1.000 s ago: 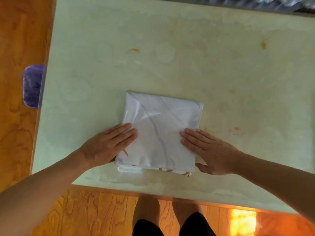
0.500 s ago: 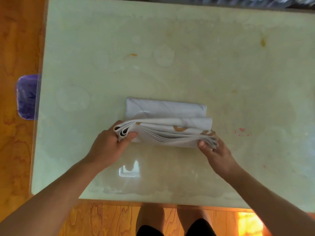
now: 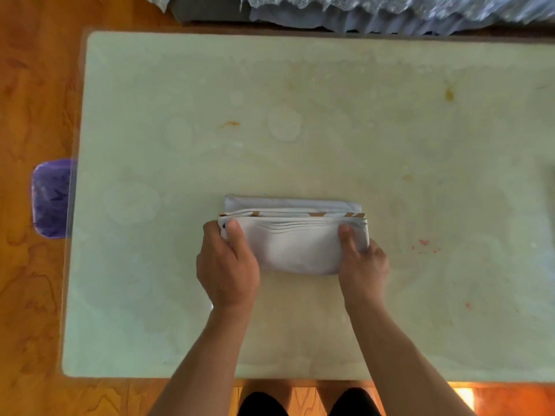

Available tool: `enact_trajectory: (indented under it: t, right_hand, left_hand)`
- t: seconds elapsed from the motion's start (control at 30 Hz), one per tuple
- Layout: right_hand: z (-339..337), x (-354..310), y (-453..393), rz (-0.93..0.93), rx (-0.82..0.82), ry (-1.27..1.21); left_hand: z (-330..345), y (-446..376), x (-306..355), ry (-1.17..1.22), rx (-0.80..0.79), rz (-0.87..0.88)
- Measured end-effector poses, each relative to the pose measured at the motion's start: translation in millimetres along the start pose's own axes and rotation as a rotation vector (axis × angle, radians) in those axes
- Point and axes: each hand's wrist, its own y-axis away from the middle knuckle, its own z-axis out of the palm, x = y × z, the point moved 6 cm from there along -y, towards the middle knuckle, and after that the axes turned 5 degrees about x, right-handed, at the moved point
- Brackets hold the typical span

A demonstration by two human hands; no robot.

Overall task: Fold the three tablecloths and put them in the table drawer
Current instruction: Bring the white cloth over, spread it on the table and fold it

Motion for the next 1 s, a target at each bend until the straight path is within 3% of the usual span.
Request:
enact_trajectory:
  t: [0.1,0.17,0.3,0.53,0.77,0.9,1.0]
  right_hand:
    - [0,-11,-5,0.011,-0.002,0.082]
    - [1,-17,-12,0.033,0.002,0.155]
    - [4,-20,-16,0.073,0.057,0.270]
    - [2,-51,-9,-0.247,0.059,0.278]
    - [9,-62,-43,-0.278,0.040,0.319]
    - [21,-71,-55,-0.344,0.102,0.477]
    - [28,-73,-62,-0.295,0.076,0.632]
  left_hand:
    - [16,-33,8,-0.213,-0.093,0.056]
    - [26,-48,12,-0.227,-0.104,0.105]
    - [42,-56,12,-0.224,-0.205,0.003]
    - [36,-54,16,-0.221,-0.167,0.066]
    - [36,-56,4,-0.169,-0.167,0.004]
    - [29,-54,5,-0.081,-0.116,0.004]
    - [35,-57,10,-0.166,-0.161,0.032]
